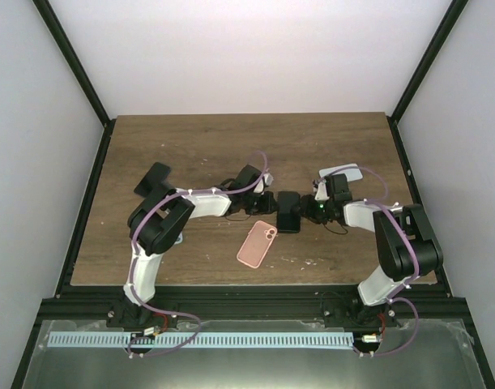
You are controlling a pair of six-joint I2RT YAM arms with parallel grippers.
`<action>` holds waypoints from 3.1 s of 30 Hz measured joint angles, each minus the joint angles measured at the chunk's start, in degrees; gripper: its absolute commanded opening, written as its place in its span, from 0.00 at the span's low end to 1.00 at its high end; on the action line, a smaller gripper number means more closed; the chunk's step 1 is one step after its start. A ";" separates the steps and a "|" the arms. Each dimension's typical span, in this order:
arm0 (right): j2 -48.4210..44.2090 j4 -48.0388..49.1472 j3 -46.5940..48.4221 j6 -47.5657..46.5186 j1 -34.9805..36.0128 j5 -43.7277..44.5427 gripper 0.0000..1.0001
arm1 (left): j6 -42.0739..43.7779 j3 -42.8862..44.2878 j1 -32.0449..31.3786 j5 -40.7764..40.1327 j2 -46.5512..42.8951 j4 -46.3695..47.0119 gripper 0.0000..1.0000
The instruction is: Put the phone into the phone case
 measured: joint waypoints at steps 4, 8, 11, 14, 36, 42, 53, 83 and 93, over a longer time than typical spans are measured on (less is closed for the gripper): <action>-0.02 1.81 -0.87 2.38 -0.24 -2.82 0.38 | -0.04 -1.64 0.28 0.02 -1.07 0.33 0.09; -0.28 4.85 -2.91 5.07 -0.68 -5.66 0.37 | -0.09 -3.32 0.44 0.28 -1.95 1.36 0.10; -0.61 6.47 -3.76 6.40 -0.76 -7.13 0.36 | -0.11 -4.17 0.52 0.52 -2.43 1.62 0.11; -0.76 8.94 -4.66 7.96 -0.87 -8.83 0.36 | -0.28 -4.52 0.70 0.83 -2.58 1.84 0.12; -2.43 11.87 -6.56 10.29 -0.63 -12.26 0.07 | -1.51 -6.62 0.94 4.33 -4.94 2.14 0.21; -4.87 9.77 -6.56 9.81 -0.39 -12.44 0.01 | -2.32 -6.67 1.25 7.65 -10.05 2.43 0.32; -18.45 12.52 -6.56 13.55 -0.37 -21.16 0.03 | -3.63 -11.54 9.62 11.65 -32.79 0.74 0.85; -29.42 43.74 -5.05 41.48 7.08 -36.94 0.11 | -23.93 -26.12 10.14 24.26 -48.11 31.04 0.11; -28.33 42.56 -5.07 42.01 7.56 -36.70 0.18 | -22.34 -25.64 10.16 23.41 -48.17 26.36 0.05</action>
